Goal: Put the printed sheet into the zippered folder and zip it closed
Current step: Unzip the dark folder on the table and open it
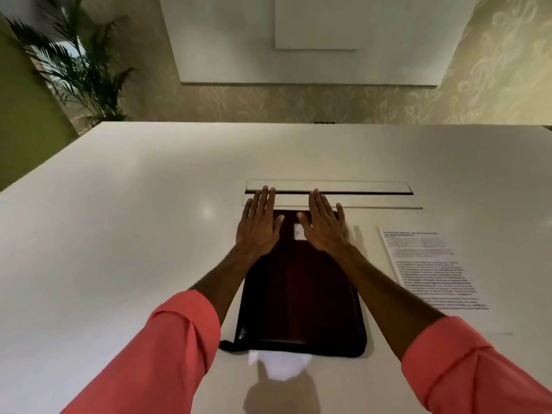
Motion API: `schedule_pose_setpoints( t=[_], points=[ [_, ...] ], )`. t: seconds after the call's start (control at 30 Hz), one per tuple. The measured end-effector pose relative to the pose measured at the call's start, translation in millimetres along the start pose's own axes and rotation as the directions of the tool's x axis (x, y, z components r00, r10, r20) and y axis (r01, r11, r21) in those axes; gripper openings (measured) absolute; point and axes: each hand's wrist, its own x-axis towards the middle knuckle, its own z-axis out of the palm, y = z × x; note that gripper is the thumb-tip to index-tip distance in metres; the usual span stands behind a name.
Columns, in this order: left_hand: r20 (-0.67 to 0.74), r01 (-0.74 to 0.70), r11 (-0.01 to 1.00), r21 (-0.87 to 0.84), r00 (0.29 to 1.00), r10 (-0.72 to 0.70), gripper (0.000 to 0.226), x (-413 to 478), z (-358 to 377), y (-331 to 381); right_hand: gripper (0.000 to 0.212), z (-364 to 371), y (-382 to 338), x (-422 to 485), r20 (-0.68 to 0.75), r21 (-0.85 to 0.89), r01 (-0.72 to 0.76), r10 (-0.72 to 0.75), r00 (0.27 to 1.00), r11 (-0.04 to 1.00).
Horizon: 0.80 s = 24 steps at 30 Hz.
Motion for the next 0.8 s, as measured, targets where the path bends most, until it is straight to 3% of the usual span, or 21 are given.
schedule_pose_setpoints(
  t=[0.1,0.2,0.63,0.8],
  points=[
    [0.174,-0.029,1.000,-0.004,0.984,0.030,0.074,-13.0,11.9,-10.7,0.076,12.9,4.1,-4.6,0.079,-0.009,-0.010,0.010,0.997,1.000],
    [0.250,-0.018,0.999,-0.030,0.968,0.025,0.075,-27.2,22.4,-18.2,0.075,28.8,2.0,-10.5,0.126,-0.007,-0.004,0.004,0.992,1.000],
    [0.284,0.274,0.915,-0.295,0.940,-0.190,0.071,-10.3,37.2,-24.0,0.045,53.3,-18.8,32.2,0.002,0.079,0.194,-0.195,0.981,0.978],
    [0.273,0.308,0.901,-0.306,0.935,-0.227,0.074,-1.8,48.2,-28.1,0.044,55.0,-33.0,66.3,0.030,0.142,0.205,-0.211,0.977,0.968]
  ],
)
